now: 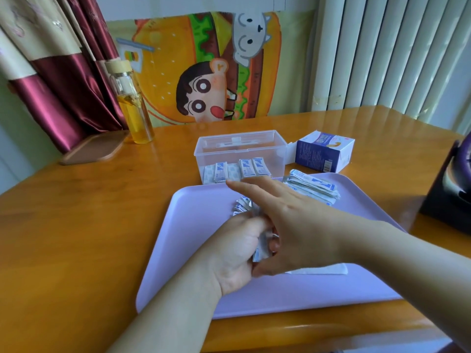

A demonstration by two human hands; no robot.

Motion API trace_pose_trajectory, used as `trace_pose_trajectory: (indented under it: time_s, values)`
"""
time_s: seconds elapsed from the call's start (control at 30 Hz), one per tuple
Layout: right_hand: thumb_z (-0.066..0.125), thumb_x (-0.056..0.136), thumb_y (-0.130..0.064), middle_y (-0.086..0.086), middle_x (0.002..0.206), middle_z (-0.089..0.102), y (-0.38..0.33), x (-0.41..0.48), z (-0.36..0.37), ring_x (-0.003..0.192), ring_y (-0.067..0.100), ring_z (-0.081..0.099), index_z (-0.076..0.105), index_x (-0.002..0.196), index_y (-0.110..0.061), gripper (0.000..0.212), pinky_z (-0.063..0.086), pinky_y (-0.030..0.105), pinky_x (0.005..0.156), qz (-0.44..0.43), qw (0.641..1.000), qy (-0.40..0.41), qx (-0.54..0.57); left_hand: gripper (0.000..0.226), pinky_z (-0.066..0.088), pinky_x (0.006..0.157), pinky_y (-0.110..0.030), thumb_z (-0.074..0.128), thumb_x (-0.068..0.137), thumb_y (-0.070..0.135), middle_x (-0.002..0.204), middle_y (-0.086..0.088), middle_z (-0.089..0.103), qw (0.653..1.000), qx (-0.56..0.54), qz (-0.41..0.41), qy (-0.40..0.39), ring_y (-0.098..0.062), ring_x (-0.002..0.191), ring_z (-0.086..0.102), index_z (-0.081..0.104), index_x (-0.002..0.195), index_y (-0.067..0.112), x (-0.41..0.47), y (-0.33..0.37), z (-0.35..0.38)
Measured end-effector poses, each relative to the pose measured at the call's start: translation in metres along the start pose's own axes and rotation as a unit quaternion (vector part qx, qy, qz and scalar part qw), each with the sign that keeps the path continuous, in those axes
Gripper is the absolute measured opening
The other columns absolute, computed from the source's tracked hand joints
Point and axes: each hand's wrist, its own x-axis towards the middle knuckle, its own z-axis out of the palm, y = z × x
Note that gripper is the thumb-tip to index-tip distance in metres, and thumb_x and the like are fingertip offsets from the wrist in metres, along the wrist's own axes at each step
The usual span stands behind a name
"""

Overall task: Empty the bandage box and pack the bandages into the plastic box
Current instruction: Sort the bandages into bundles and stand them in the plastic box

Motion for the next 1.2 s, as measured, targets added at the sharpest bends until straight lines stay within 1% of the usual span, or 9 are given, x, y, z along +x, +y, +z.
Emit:
trace_pose_trajectory:
  time_s: [0.13, 0.3, 0.4, 0.53, 0.6, 0.77, 0.87, 1.0, 1.2]
  values:
    - [0.079, 0.059, -0.050, -0.010, 0.115, 0.030, 0.003, 0.004, -0.002, 0.111, 0.012, 0.036, 0.018, 0.144, -0.036, 0.105, 0.042, 0.028, 0.091, -0.019, 0.999, 0.033, -0.029, 0.012, 0.031, 0.049, -0.022, 0.043, 0.094, 0.008, 0.066, -0.002, 0.045, 1.000, 0.017, -0.007, 0.019, -0.010, 0.056, 0.040, 0.051, 0.089, 0.014, 0.001, 0.005, -0.001]
    - [0.079, 0.066, -0.048, -0.016, 0.119, 0.038, -0.001, 0.009, -0.024, 0.109, 0.001, 0.036, 0.022, 0.144, -0.036, 0.097, 0.038, 0.017, 0.091, -0.012, 0.999, 0.021, 0.033, 0.017, 0.042, 0.048, -0.021, 0.052, 0.095, 0.032, 0.065, 0.005, 0.046, 0.998, 0.058, -0.031, 0.025, -0.007, 0.053, 0.044, 0.060, 0.084, 0.022, 0.002, 0.015, -0.014]
    - [0.067, 0.083, -0.030, -0.017, 0.108, 0.056, 0.010, 0.019, -0.046, 0.094, -0.001, 0.051, 0.043, 0.135, -0.031, 0.057, 0.043, 0.015, 0.082, 0.024, 0.993, 0.051, 0.104, 0.012, 0.036, 0.046, -0.017, 0.057, 0.090, 0.031, 0.067, 0.004, 0.043, 0.997, 0.072, -0.039, 0.009, -0.007, 0.055, 0.039, 0.065, 0.090, 0.022, 0.004, 0.027, -0.025]
    - [0.056, 0.092, -0.016, -0.006, 0.071, 0.068, 0.017, 0.036, -0.060, 0.067, 0.006, 0.062, 0.069, 0.098, -0.022, 0.015, 0.051, 0.023, 0.067, 0.042, 0.988, 0.063, 0.133, 0.014, 0.026, 0.043, -0.014, 0.062, 0.080, 0.031, 0.062, 0.008, 0.047, 0.995, 0.087, -0.037, -0.020, -0.005, 0.054, 0.039, 0.074, 0.081, 0.025, 0.014, 0.042, -0.031]
    - [0.056, 0.091, -0.012, 0.002, 0.069, 0.070, 0.017, 0.045, -0.062, 0.064, 0.010, 0.066, 0.069, 0.087, -0.019, 0.015, 0.053, 0.026, 0.067, 0.043, 0.986, 0.075, 0.145, 0.013, 0.029, 0.043, -0.014, 0.061, 0.082, 0.029, 0.063, 0.008, 0.051, 0.993, 0.113, -0.016, -0.016, -0.005, 0.055, 0.042, 0.074, 0.083, 0.025, 0.021, 0.048, -0.032]
    - [0.058, 0.090, -0.013, -0.012, 0.064, 0.063, 0.029, 0.064, -0.070, 0.063, 0.002, 0.062, 0.066, 0.087, -0.023, 0.014, 0.047, 0.015, 0.060, 0.056, 0.983, 0.138, 0.107, 0.017, 0.048, 0.055, -0.019, 0.047, 0.098, 0.018, 0.087, 0.006, 0.063, 0.966, 0.218, 0.115, 0.082, -0.002, 0.067, 0.061, 0.061, 0.101, 0.028, 0.036, 0.057, -0.037]
    - [0.057, 0.091, -0.014, -0.013, 0.068, 0.064, 0.034, 0.074, -0.074, 0.063, 0.000, 0.062, 0.068, 0.093, -0.022, 0.013, 0.050, 0.014, 0.063, 0.061, 0.977, 0.172, 0.114, 0.019, 0.045, 0.054, -0.020, 0.041, 0.100, 0.019, 0.082, 0.010, 0.062, 0.942, 0.266, 0.176, 0.103, -0.006, 0.066, 0.057, 0.058, 0.105, 0.025, 0.046, 0.062, -0.041]
    - [0.058, 0.090, -0.011, -0.005, 0.076, 0.071, 0.041, 0.091, -0.081, 0.066, 0.005, 0.067, 0.068, 0.107, -0.018, 0.021, 0.053, 0.018, 0.069, 0.060, 0.970, 0.189, 0.142, 0.021, 0.036, 0.051, -0.023, 0.038, 0.101, 0.022, 0.071, 0.008, 0.054, 0.930, 0.298, 0.188, 0.108, -0.015, 0.063, 0.045, 0.058, 0.098, 0.017, 0.065, 0.074, -0.044]
    - [0.058, 0.090, -0.008, -0.014, 0.080, 0.063, 0.056, 0.106, -0.089, 0.063, 0.005, 0.066, 0.061, 0.111, -0.038, 0.036, 0.053, 0.015, 0.064, 0.032, 0.969, 0.170, 0.177, 0.027, 0.031, 0.045, -0.016, 0.037, 0.101, 0.028, 0.066, 0.007, 0.048, 0.946, 0.273, 0.164, 0.054, -0.007, 0.053, 0.039, 0.057, 0.108, 0.011, 0.088, 0.093, -0.054]
